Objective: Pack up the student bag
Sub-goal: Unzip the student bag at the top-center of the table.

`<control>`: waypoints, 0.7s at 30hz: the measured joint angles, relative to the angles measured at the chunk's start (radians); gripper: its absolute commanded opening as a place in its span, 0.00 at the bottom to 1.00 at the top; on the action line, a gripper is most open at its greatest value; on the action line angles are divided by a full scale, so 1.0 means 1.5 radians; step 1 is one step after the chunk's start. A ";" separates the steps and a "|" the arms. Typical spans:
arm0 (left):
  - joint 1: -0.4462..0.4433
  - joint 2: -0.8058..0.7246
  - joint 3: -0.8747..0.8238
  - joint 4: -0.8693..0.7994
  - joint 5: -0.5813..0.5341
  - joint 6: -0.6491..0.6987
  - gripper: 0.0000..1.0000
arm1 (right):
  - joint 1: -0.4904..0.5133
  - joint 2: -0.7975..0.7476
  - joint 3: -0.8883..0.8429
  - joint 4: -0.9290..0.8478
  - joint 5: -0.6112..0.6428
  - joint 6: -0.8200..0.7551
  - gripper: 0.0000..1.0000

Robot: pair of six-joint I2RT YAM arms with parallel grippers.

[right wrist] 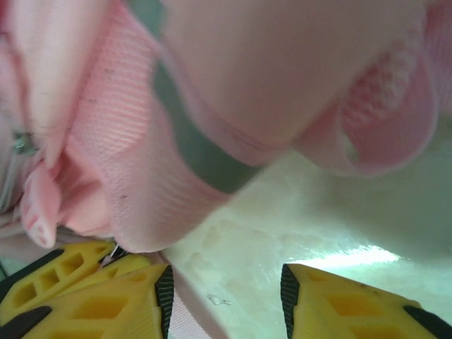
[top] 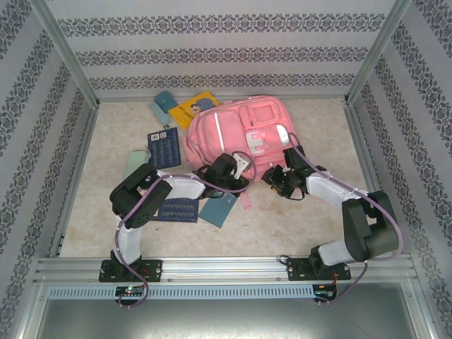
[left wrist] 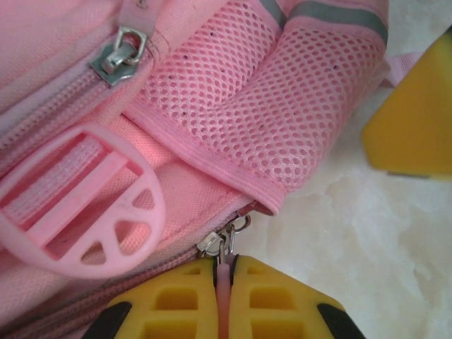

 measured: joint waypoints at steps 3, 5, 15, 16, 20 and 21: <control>-0.002 0.010 0.001 0.003 0.005 -0.003 0.05 | 0.000 0.023 -0.005 0.050 -0.004 0.032 0.50; -0.002 0.016 0.001 0.006 0.005 -0.003 0.09 | 0.000 0.046 -0.002 0.086 -0.008 0.046 0.50; 0.002 0.024 0.004 0.008 0.031 -0.002 0.30 | 0.000 0.105 0.046 0.133 -0.013 0.062 0.51; 0.003 0.024 0.004 0.008 0.034 -0.002 0.30 | 0.000 0.105 0.047 0.132 -0.013 0.062 0.51; 0.015 0.024 0.003 0.009 0.058 -0.006 0.31 | 0.000 0.106 0.047 0.131 -0.013 0.059 0.51; 0.018 0.024 0.002 0.010 0.063 -0.010 0.31 | 0.000 0.106 0.047 0.130 -0.013 0.058 0.51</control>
